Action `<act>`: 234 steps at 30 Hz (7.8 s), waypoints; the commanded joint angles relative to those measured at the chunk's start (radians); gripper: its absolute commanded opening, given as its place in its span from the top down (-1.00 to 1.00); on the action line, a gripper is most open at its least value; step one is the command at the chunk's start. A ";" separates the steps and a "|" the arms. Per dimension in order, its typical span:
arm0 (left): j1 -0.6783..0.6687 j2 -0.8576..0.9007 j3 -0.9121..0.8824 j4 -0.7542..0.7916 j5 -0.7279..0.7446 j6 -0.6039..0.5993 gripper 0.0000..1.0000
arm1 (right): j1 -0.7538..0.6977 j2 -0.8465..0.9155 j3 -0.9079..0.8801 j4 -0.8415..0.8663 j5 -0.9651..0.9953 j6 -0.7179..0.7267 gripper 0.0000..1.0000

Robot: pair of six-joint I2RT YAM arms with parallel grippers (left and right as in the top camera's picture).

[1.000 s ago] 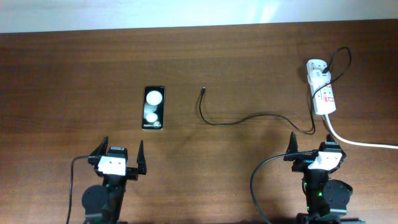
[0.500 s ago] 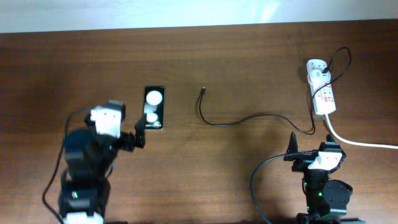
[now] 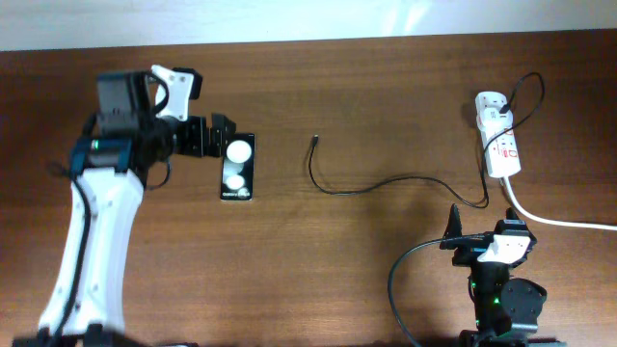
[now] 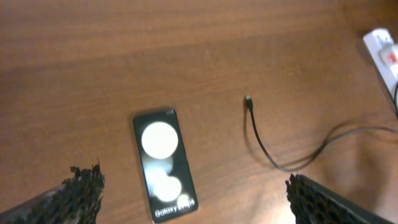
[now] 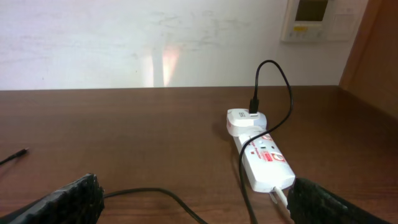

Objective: Plug charger to phone and switch on socket
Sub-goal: 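Move the left gripper over the black Galaxy Z Flip5 phone, then lower the left gripper and close it on the phone's long edges, then lift the phone with the left gripper and tilt it upright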

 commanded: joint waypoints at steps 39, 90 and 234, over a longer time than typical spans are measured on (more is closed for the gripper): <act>-0.125 0.525 0.276 -0.209 -0.339 -0.090 -0.98 | 0.007 -0.008 -0.005 -0.005 0.009 -0.006 -0.97; -0.197 0.671 0.257 -0.239 -0.407 -0.262 -0.95 | 0.007 -0.008 -0.005 -0.005 0.009 -0.006 -0.97; -0.209 0.676 0.482 -0.357 0.174 -0.262 -0.39 | 0.007 -0.008 -0.005 -0.005 0.009 -0.006 -0.97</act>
